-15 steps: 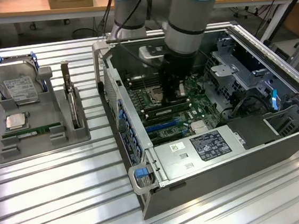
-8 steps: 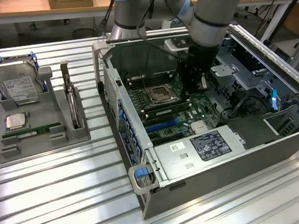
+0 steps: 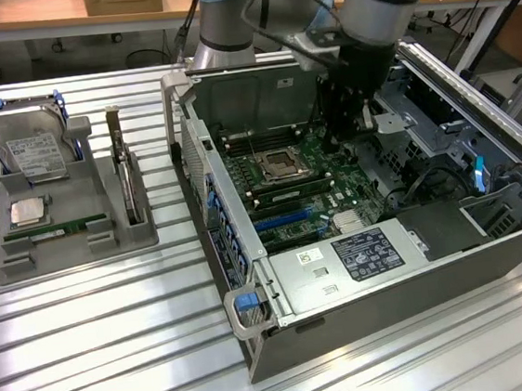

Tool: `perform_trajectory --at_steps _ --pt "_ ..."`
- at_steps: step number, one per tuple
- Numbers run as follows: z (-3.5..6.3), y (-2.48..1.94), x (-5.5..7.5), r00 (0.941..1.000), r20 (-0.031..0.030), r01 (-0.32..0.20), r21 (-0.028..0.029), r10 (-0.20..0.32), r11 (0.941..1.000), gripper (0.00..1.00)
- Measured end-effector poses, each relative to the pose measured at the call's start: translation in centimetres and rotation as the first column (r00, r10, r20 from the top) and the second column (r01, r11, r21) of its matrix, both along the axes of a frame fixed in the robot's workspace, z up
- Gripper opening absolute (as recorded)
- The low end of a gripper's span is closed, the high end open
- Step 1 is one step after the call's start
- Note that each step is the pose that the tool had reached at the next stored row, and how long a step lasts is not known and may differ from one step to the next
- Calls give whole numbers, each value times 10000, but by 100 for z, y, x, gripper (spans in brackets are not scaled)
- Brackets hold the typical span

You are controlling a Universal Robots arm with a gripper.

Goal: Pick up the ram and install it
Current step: 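Press down the ram until it locks into place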

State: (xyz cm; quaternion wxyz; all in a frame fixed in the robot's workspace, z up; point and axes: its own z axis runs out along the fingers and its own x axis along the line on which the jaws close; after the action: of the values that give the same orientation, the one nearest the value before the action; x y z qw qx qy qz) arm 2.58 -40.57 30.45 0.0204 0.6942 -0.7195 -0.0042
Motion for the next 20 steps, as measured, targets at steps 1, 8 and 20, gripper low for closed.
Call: perform_trajectory --at_steps 1,8,20 --pt "36 0 0 10000 -1 0 -19 0 10000 11" --pt "42 0 0 10000 0 0 -16 0 10000 11" --pt "47 0 -1 9998 0 222 -18 -222 9998 11"
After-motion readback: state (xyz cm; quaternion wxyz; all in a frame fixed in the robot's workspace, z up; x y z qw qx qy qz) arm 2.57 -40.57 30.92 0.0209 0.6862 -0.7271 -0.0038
